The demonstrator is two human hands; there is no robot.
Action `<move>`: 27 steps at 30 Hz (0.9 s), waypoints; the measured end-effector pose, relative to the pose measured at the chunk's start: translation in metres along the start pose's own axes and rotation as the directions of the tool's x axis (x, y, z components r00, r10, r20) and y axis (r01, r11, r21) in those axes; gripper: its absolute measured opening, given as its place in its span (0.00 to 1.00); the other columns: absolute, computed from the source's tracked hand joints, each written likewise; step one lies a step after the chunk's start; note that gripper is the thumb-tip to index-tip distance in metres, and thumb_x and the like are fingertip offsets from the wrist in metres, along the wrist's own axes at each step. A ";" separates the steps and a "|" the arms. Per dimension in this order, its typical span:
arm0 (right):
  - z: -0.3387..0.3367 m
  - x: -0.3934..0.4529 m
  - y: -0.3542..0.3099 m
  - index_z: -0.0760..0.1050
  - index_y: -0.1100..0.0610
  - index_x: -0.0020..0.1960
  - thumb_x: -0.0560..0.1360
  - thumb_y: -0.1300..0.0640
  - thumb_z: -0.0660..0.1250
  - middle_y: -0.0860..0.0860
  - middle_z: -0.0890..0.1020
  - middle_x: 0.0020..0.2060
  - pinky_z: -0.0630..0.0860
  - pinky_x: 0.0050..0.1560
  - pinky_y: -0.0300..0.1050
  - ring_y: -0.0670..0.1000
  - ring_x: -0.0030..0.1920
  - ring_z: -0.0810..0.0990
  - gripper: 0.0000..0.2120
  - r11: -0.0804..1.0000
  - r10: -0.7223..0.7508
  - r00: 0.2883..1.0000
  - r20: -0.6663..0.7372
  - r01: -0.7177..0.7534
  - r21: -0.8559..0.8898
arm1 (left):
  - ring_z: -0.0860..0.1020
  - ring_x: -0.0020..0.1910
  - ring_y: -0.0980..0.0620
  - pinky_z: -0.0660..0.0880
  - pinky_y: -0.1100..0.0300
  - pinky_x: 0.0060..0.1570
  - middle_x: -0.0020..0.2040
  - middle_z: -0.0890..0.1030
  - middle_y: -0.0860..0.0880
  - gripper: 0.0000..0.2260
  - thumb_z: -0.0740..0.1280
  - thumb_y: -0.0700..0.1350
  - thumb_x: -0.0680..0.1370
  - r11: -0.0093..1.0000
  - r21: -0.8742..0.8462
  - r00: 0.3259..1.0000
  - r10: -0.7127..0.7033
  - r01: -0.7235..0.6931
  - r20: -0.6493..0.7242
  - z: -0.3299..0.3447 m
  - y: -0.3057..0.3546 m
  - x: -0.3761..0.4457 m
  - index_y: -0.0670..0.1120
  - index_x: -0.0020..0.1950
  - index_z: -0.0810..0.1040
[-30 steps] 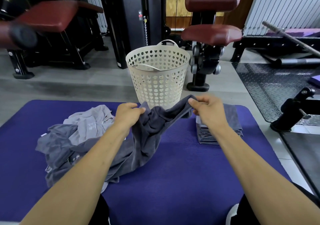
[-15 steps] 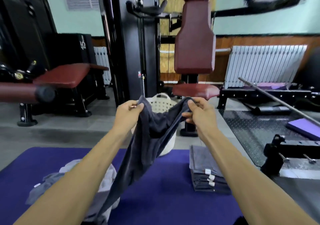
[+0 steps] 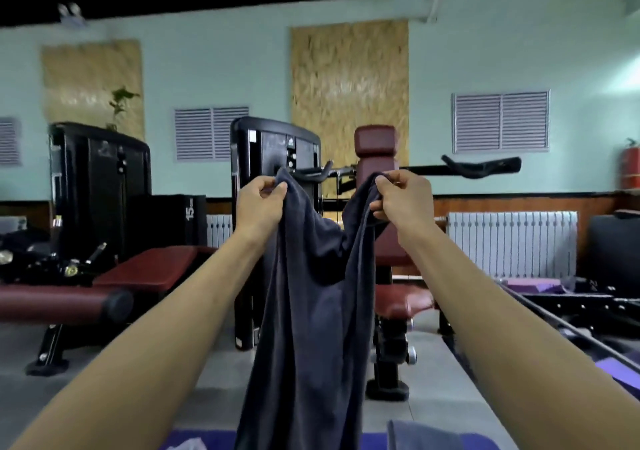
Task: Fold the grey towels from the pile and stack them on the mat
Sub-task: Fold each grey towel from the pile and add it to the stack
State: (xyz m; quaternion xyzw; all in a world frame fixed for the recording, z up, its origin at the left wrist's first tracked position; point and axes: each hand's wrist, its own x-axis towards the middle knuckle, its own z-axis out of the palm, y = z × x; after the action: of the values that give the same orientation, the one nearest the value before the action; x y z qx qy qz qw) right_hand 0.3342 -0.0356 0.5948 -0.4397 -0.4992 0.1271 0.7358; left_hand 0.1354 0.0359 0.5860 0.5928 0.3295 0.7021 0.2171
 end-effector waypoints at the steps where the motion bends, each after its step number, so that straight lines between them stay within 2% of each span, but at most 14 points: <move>1: -0.001 0.003 -0.008 0.78 0.59 0.56 0.82 0.59 0.63 0.54 0.80 0.40 0.80 0.32 0.40 0.42 0.24 0.77 0.07 1.000 -0.012 1.000 -0.007 0.012 0.001 | 0.78 0.41 0.57 0.75 0.62 0.48 0.42 0.81 0.53 0.05 0.67 0.42 0.80 1.000 -0.027 1.000 0.004 -0.005 -0.030 0.002 0.007 0.001 0.50 0.45 0.78; 4: -0.006 0.009 -0.021 0.79 0.58 0.56 0.81 0.57 0.63 0.52 0.81 0.39 0.83 0.41 0.47 0.44 0.28 0.80 0.08 0.995 -0.096 0.992 -0.077 0.094 -0.034 | 0.80 0.46 0.54 0.77 0.61 0.52 0.47 0.82 0.48 0.02 0.67 0.42 0.80 0.996 -0.094 0.994 -0.001 -0.010 -0.111 0.005 0.020 0.002 0.46 0.50 0.79; 6: -0.010 0.010 -0.023 0.80 0.55 0.53 0.80 0.53 0.63 0.52 0.83 0.41 0.82 0.48 0.53 0.50 0.37 0.84 0.09 0.965 -0.231 0.960 -0.160 0.204 -0.168 | 0.81 0.48 0.52 0.78 0.61 0.51 0.47 0.82 0.48 0.03 0.68 0.43 0.80 0.993 -0.116 0.988 -0.002 -0.016 -0.154 0.005 0.024 0.002 0.46 0.51 0.79; 8: -0.016 0.010 -0.024 0.81 0.53 0.51 0.79 0.53 0.64 0.51 0.84 0.42 0.80 0.50 0.54 0.54 0.42 0.83 0.08 0.935 -0.301 0.941 -0.153 0.260 -0.240 | 0.81 0.47 0.51 0.79 0.58 0.52 0.45 0.83 0.49 0.03 0.69 0.46 0.79 0.996 -0.085 0.988 0.001 -0.014 -0.156 0.004 0.027 0.003 0.47 0.49 0.80; 9: -0.020 0.011 -0.024 0.82 0.53 0.51 0.79 0.54 0.65 0.51 0.84 0.41 0.80 0.49 0.53 0.54 0.41 0.83 0.08 0.928 -0.294 0.951 -0.096 0.260 -0.268 | 0.81 0.45 0.52 0.80 0.56 0.51 0.44 0.83 0.50 0.04 0.70 0.47 0.78 0.999 -0.045 0.992 -0.002 -0.004 -0.122 0.004 0.028 0.004 0.47 0.47 0.80; 11: -0.029 0.012 -0.027 0.83 0.55 0.50 0.78 0.57 0.67 0.50 0.83 0.38 0.81 0.47 0.51 0.52 0.38 0.82 0.07 0.895 -0.211 0.971 0.110 0.237 -0.377 | 0.81 0.42 0.51 0.81 0.53 0.48 0.41 0.83 0.49 0.06 0.72 0.48 0.77 0.999 0.025 0.999 -0.046 0.046 0.009 0.002 0.030 0.005 0.46 0.42 0.80; 13: -0.036 0.011 -0.033 0.84 0.58 0.50 0.77 0.58 0.68 0.50 0.83 0.38 0.80 0.46 0.48 0.50 0.36 0.80 0.07 0.838 -0.141 0.955 0.262 0.255 -0.482 | 0.82 0.42 0.48 0.82 0.50 0.45 0.41 0.83 0.46 0.07 0.73 0.46 0.76 0.995 0.046 0.986 -0.090 0.085 0.140 0.001 0.032 0.004 0.45 0.42 0.80; 15: -0.040 0.010 -0.037 0.84 0.57 0.49 0.77 0.58 0.68 0.53 0.84 0.38 0.80 0.45 0.46 0.50 0.34 0.81 0.06 0.855 -0.131 0.955 0.267 0.245 -0.458 | 0.82 0.40 0.47 0.82 0.50 0.42 0.41 0.82 0.44 0.07 0.73 0.45 0.76 0.996 0.051 0.978 -0.084 0.076 0.190 0.004 0.031 0.002 0.43 0.42 0.79; 17: -0.045 0.009 -0.036 0.83 0.58 0.48 0.78 0.57 0.69 0.55 0.84 0.34 0.80 0.43 0.46 0.50 0.31 0.81 0.05 0.894 -0.099 0.957 0.273 0.206 -0.398 | 0.78 0.36 0.50 0.81 0.55 0.38 0.37 0.79 0.46 0.07 0.72 0.44 0.77 0.993 0.102 0.975 -0.075 0.055 0.210 0.007 0.028 0.003 0.43 0.42 0.78; 21: -0.056 0.007 -0.024 0.84 0.57 0.43 0.77 0.55 0.71 0.51 0.82 0.30 0.79 0.40 0.41 0.47 0.30 0.81 0.07 0.835 -0.006 0.944 0.331 0.187 -0.518 | 0.75 0.34 0.53 0.75 0.60 0.37 0.33 0.78 0.50 0.06 0.74 0.42 0.75 0.928 0.372 0.949 -0.117 -0.001 0.294 0.003 0.016 0.006 0.47 0.40 0.80; 23: -0.060 0.006 -0.015 0.84 0.55 0.44 0.77 0.54 0.71 0.47 0.82 0.31 0.76 0.40 0.39 0.45 0.32 0.80 0.06 0.838 -0.072 0.956 0.284 0.212 -0.503 | 0.74 0.33 0.55 0.72 0.62 0.36 0.33 0.78 0.52 0.07 0.73 0.41 0.75 0.922 0.385 0.949 -0.093 -0.032 0.302 -0.001 0.010 0.008 0.50 0.39 0.80; 25: -0.061 0.006 -0.007 0.84 0.55 0.47 0.77 0.54 0.70 0.44 0.81 0.34 0.76 0.44 0.39 0.44 0.37 0.80 0.06 0.851 -0.141 0.964 0.227 0.235 -0.469 | 0.74 0.30 0.56 0.72 0.62 0.37 0.31 0.78 0.53 0.04 0.74 0.42 0.75 0.934 0.355 0.957 -0.066 -0.040 0.281 -0.005 0.006 0.010 0.49 0.42 0.82; 27: -0.059 0.006 0.000 0.84 0.55 0.48 0.77 0.53 0.70 0.44 0.81 0.37 0.73 0.42 0.33 0.42 0.40 0.79 0.07 0.826 -0.123 0.959 0.255 0.242 -0.509 | 0.74 0.27 0.54 0.73 0.61 0.31 0.27 0.76 0.53 0.02 0.73 0.42 0.75 0.932 0.362 0.950 -0.094 -0.021 0.297 -0.005 0.004 0.008 0.47 0.43 0.83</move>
State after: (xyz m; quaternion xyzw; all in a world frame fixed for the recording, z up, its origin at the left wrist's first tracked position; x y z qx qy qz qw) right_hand 0.3871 -0.0630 0.5919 -0.5613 -0.6299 -0.0426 0.5351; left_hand 0.1289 0.0376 0.5941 0.7188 0.4258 0.5237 0.1667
